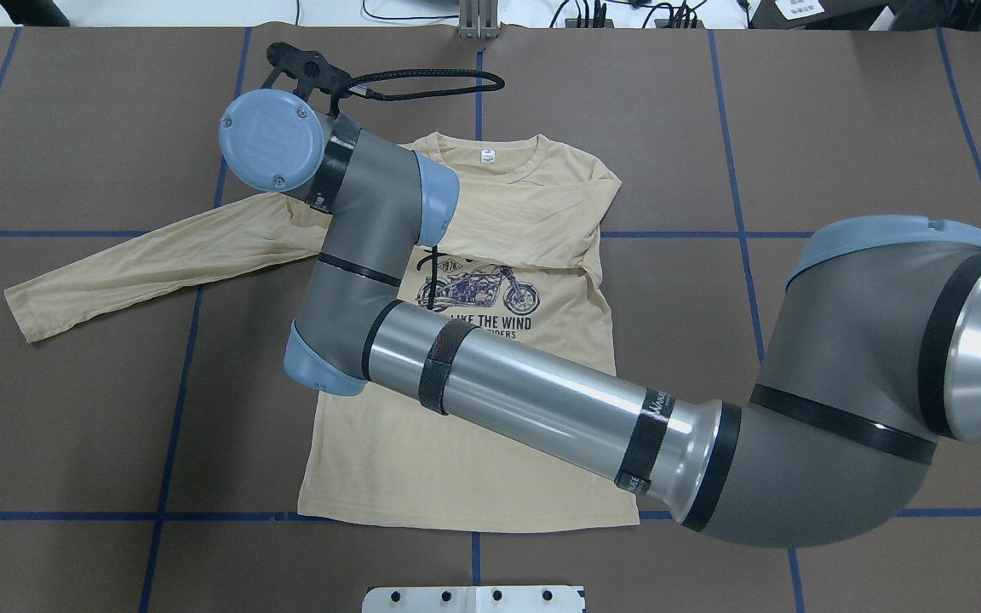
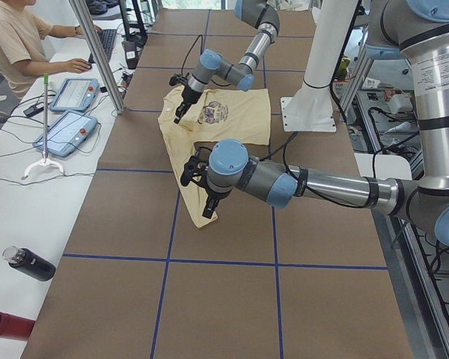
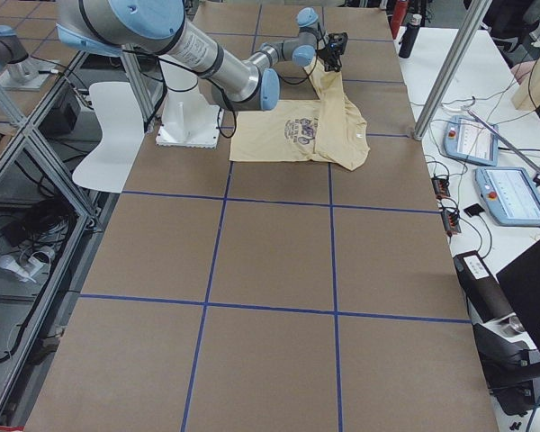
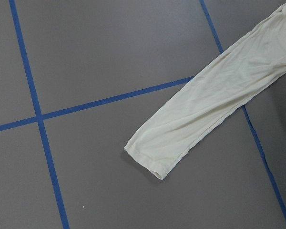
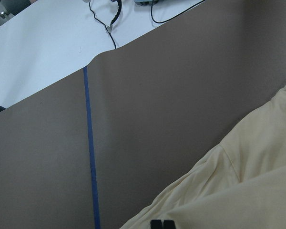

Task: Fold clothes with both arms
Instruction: 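Release the sleeve and move the right gripper to the shirt's side edge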

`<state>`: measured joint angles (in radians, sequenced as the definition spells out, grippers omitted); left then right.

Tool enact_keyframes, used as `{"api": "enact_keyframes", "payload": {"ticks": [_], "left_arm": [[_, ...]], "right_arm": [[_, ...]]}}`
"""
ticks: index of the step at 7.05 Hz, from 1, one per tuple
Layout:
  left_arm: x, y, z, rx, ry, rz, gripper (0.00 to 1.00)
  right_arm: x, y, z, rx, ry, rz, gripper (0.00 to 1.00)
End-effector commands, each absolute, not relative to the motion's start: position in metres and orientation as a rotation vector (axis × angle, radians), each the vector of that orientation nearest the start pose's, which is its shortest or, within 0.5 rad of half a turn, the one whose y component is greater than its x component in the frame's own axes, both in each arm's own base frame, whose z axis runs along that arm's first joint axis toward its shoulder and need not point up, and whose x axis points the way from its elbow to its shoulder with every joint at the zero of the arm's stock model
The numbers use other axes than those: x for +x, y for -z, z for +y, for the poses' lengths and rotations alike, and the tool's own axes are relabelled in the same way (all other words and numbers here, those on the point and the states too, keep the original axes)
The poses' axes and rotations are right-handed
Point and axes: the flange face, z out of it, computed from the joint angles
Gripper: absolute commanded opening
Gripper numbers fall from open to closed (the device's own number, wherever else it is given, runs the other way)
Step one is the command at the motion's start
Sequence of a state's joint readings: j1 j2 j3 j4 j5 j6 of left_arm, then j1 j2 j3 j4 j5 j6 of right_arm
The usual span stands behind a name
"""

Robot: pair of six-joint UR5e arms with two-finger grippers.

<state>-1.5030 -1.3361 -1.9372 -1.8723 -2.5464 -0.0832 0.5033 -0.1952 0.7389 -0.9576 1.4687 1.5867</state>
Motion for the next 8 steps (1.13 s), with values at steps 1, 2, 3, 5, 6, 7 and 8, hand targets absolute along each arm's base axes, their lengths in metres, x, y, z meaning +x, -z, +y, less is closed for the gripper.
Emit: {"api": "enact_keyframes", "payload": {"ticks": [1,2,3,5,6,7,8], "left_arm": [[-0.019,-0.530,-0.406,0.326,-0.212,0.999,1.00],[-0.016,-0.525,-0.405,0.320,-0.225,1.048,1.00],[-0.010,-0.517,-0.412,0.328,-0.222,1.050,1.00],[0.014,-0.520,-0.427,0.325,-0.142,0.928,1.00],[0.043,-0.527,-0.450,0.311,-0.149,0.890,1.00],[0.051,-0.550,-0.476,0.303,-0.151,0.881,0.97],[0.053,-0.580,-0.480,0.344,-0.168,0.889,0.96]], "right_arm": [[-0.706,0.018,-0.554,0.367,-0.525,-1.114,1.00],[-0.706,0.021,-0.553,0.347,-0.542,-1.121,1.00],[-0.698,0.030,-0.549,0.281,-0.634,-1.173,1.00],[-0.611,-0.042,-0.524,0.121,-0.609,-1.178,1.00],[-0.569,-0.090,-0.510,0.100,-0.594,-1.194,1.00],[-0.548,-0.119,-0.500,0.077,-0.595,-1.163,1.00],[-0.503,-0.161,-0.471,0.069,-0.578,-1.136,1.00]]}}
